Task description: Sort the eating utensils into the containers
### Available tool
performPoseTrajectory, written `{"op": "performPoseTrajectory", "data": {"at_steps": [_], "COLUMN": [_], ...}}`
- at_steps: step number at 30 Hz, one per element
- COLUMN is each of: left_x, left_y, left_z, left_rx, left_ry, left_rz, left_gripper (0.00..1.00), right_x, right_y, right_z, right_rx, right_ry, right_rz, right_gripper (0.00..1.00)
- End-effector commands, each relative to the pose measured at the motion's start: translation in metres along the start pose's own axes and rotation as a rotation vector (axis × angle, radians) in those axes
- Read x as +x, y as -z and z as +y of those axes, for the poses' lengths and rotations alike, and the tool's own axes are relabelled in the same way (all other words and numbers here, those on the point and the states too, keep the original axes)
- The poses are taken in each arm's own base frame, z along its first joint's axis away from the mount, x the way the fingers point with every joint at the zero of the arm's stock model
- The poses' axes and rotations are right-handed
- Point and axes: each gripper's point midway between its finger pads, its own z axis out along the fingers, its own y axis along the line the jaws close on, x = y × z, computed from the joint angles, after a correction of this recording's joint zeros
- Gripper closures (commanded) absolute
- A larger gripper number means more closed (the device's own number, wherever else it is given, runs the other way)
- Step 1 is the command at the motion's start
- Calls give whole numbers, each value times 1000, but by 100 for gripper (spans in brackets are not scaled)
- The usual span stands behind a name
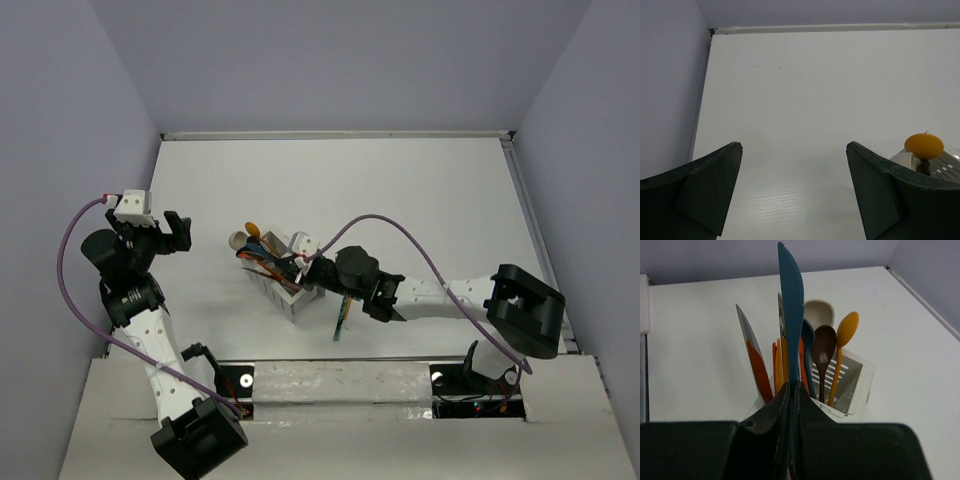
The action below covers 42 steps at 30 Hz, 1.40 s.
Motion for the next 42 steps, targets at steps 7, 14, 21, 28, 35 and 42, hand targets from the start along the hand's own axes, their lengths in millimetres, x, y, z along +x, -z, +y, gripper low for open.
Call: {"op": "performPoseTrajectory", "data": {"at_steps": [7,14,21,28,35,42], "left_x": [-19,-13,-26,45,79,74], "left_y": [2,-1,13,31,31,35], "left_z": [-1,8,42,89,76,69], "left_rx": [11,-17,-242,-441,-403,-394], "left_ry": [-42,-23,-182,-368,-334,-363], "left_rz": [-51,15,46,308,293,248], "left_gripper": [3,8,10,1,1,1], "right_x": [0,-19,-42,-25,51,137], "right_y": [-4,13,31,81,156,158], "right_z": [-6,-22,-38,-94,-87,-68], "right_rx": [16,90,155,526,710,662], "right_ry": [21,33,13,-299,-652,-799], "right_rz": [-70,-83,-58,336,656,942], "right_gripper": [96,56,45,43,41,46]}}
